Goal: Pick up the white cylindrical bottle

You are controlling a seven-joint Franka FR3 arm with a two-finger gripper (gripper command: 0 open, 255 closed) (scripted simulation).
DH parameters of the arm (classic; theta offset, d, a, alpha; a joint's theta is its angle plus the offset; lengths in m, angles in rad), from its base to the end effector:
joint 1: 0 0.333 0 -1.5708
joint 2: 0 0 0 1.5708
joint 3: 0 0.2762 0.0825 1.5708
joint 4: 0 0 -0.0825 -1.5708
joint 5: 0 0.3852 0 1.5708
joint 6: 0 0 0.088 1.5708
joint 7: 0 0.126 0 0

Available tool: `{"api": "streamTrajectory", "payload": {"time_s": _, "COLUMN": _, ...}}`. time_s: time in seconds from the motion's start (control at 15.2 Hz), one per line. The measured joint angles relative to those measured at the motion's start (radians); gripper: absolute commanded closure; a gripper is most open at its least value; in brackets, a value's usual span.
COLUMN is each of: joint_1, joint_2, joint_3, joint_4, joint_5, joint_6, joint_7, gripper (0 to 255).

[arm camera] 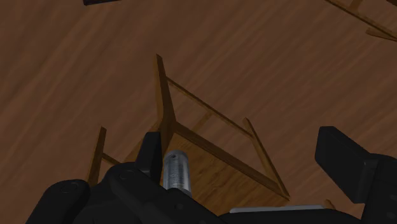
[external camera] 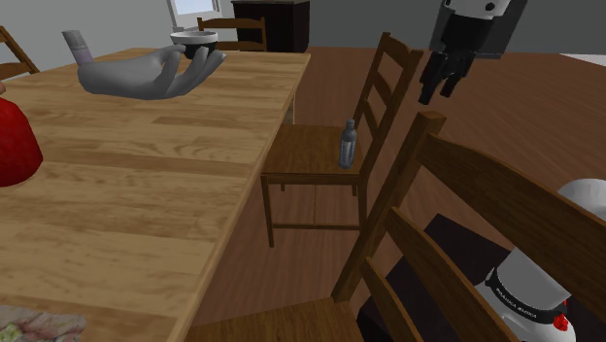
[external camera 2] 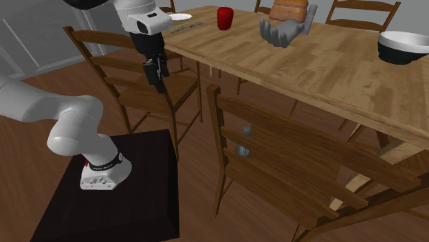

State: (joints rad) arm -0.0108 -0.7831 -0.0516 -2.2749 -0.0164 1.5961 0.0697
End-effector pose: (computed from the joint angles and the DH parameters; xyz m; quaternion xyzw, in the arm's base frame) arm 0.3410 -0.0273 0.5830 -0.9968 0.0596 -0.0517 0.0106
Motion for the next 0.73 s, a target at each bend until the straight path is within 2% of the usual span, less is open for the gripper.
{"api": "streamTrajectory", "payload": {"time_s": 0.2, "joint_1": -0.003, "joint_2": 0.044, "joint_3": 0.003, "joint_4": 0.007, "joint_5": -0.003, "joint_6": 0.03, "joint_7": 0.009, "gripper": 0}}
{"api": "streamTrajectory", "payload": {"time_s": 0.73, "joint_1": -0.024, "joint_2": 0.34, "joint_3": 0.006, "joint_4": 0.117, "joint_5": -0.033, "joint_6": 0.173, "joint_7": 0.054, "gripper": 0}}
